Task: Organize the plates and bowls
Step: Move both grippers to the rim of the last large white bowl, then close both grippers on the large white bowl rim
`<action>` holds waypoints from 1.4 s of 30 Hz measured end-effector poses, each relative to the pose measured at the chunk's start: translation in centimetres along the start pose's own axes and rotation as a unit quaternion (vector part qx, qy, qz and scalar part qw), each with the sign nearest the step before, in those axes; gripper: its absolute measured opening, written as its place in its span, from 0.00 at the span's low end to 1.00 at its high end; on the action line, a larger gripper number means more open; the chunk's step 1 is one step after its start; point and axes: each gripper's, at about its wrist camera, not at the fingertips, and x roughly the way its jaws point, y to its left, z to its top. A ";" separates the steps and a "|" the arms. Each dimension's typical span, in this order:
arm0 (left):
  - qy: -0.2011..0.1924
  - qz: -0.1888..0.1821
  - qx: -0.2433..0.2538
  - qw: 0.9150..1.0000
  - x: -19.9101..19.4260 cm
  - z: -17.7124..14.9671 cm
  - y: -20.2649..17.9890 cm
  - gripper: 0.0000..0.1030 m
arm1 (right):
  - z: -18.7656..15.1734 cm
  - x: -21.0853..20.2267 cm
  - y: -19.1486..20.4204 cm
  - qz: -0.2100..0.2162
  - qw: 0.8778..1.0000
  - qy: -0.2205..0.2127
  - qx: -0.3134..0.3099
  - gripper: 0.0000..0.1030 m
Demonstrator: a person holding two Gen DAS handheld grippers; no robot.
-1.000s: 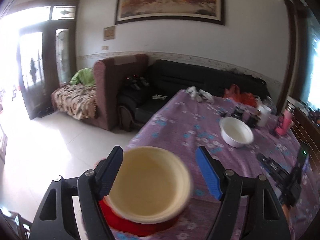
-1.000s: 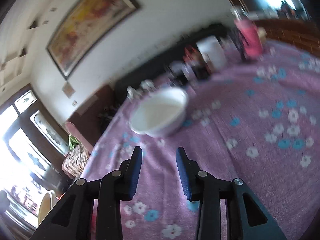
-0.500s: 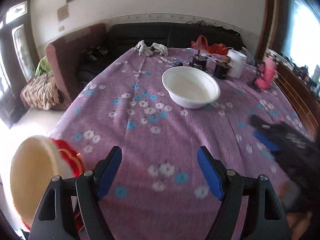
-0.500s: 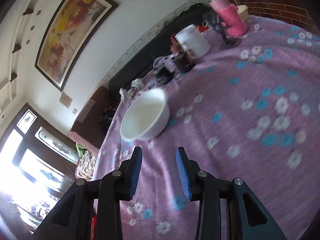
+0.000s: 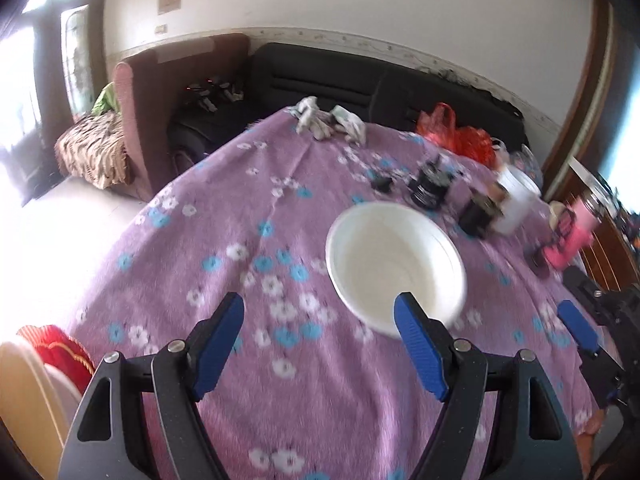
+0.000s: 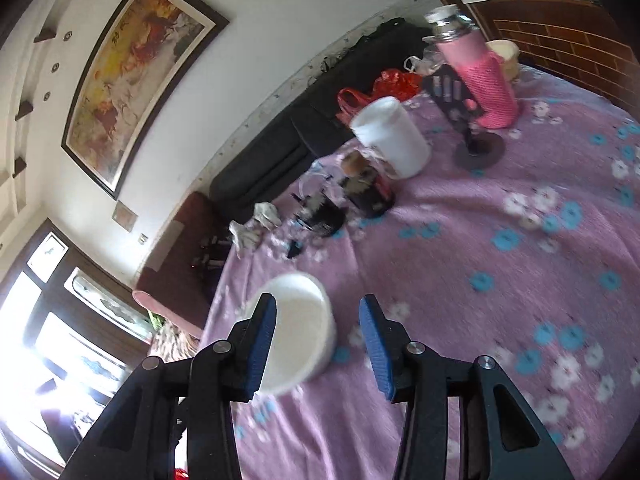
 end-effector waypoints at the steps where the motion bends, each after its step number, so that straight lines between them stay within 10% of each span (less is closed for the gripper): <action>1: -0.003 0.006 -0.006 1.000 0.5 0.5 0.3 0.75 | 0.4 0.5 0.3 0.005 1.000 0.001 0.003 0.46; 10: 0.018 0.019 -0.065 0.998 5.7 3.5 2.4 0.75 | 2.0 7.5 0.8 -0.001 0.998 0.057 0.008 0.46; 22: 0.060 -0.076 -0.113 0.989 10.3 2.9 4.4 0.75 | 0.4 12.7 -3.6 -0.001 0.990 0.132 0.042 0.47; 35: 0.091 -0.215 -0.172 0.957 12.7 2.2 4.7 0.74 | -0.5 13.2 -3.2 0.030 0.988 0.142 0.054 0.46; 42: 0.096 -0.195 -0.196 0.956 12.7 1.8 5.6 0.71 | -0.6 13.5 -3.1 0.030 0.987 0.145 0.056 0.46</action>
